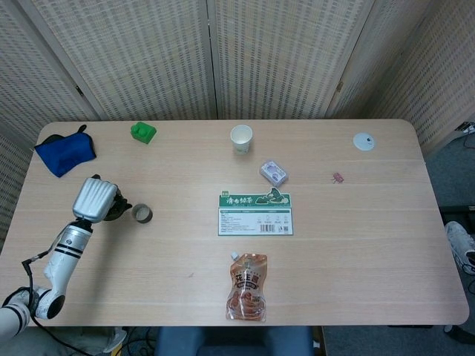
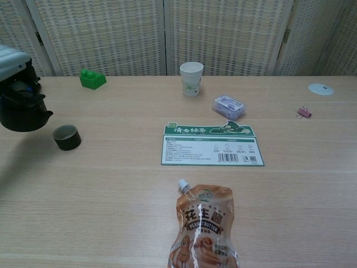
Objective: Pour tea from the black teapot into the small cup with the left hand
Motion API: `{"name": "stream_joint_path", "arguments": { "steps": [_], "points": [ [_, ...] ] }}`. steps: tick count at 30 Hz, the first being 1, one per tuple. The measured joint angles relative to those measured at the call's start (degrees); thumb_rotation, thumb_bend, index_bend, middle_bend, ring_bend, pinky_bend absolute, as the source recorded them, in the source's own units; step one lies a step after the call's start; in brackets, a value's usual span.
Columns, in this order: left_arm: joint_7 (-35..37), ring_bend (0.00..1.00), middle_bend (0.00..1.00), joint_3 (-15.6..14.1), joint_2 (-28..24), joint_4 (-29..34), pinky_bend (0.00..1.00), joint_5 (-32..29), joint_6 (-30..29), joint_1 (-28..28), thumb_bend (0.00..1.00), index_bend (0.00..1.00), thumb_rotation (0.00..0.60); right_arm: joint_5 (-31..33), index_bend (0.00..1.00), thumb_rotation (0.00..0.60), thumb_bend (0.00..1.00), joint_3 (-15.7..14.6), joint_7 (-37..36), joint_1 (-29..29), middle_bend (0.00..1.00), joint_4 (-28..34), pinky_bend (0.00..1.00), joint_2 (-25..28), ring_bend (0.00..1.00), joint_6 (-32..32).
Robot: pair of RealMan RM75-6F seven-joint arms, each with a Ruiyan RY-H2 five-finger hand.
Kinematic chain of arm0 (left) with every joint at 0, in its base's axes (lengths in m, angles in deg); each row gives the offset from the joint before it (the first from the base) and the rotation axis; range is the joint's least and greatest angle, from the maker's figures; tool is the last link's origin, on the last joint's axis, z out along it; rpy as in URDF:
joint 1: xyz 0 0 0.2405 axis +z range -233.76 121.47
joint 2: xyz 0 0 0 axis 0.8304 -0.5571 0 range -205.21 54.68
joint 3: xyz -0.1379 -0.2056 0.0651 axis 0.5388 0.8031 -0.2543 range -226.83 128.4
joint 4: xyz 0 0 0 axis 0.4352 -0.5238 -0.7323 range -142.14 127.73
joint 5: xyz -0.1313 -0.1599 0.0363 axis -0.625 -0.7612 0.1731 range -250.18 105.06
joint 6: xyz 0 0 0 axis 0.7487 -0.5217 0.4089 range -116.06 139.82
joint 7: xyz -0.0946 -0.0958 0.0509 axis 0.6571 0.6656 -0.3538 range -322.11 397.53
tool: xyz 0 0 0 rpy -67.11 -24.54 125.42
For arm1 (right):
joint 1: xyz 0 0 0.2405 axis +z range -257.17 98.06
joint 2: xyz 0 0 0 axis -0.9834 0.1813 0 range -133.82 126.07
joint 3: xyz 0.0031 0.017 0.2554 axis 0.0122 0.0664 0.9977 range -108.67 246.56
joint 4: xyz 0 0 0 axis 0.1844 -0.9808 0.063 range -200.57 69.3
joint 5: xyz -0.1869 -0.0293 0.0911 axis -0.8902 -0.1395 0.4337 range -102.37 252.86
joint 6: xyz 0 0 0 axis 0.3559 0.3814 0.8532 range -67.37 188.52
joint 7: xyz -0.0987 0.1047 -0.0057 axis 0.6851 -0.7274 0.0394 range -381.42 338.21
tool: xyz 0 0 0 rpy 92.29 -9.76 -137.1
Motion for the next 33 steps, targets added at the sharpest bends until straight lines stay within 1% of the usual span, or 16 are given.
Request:
{"name": "stream_joint_path", "arguments": {
  "steps": [6, 14, 28, 33],
  "points": [
    [-1.65, 0.95, 1.0, -0.76, 0.81, -1.57, 0.53, 1.02, -0.71, -0.24, 0.38, 1.0, 0.487, 0.06, 0.17, 0.6, 0.17, -0.11, 0.02, -0.03, 0.22, -0.1, 0.09, -0.18, 0.14, -0.11],
    [-6.21, 0.95, 1.0, -1.57, 2.35, -3.2, 0.53, 2.45, -2.15, -0.51, 0.38, 1.0, 0.486, 0.1, 0.17, 0.6, 0.17, -0.12, 0.01, -0.09, 0.22, -0.14, 0.09, -0.22, 0.14, -0.05],
    [-11.33, 0.95, 1.0, -3.0, 3.18, -3.33, 0.53, 4.44, -3.14, -0.86, 0.38, 1.0, 0.47, 0.23, 0.17, 0.6, 0.17, -0.09, -0.34, -0.15, 0.22, -0.55, 0.09, -0.35, 0.14, -0.09],
    [-12.56, 0.95, 1.0, -3.07, 3.23, -3.07, 0.53, 4.65, -3.4, -0.91, 0.38, 1.0, 0.464, 0.24, 0.17, 0.6, 0.17, -0.13, -0.5, -0.18, 0.22, -0.75, 0.09, -0.47, 0.14, -0.11]
  ]
}}
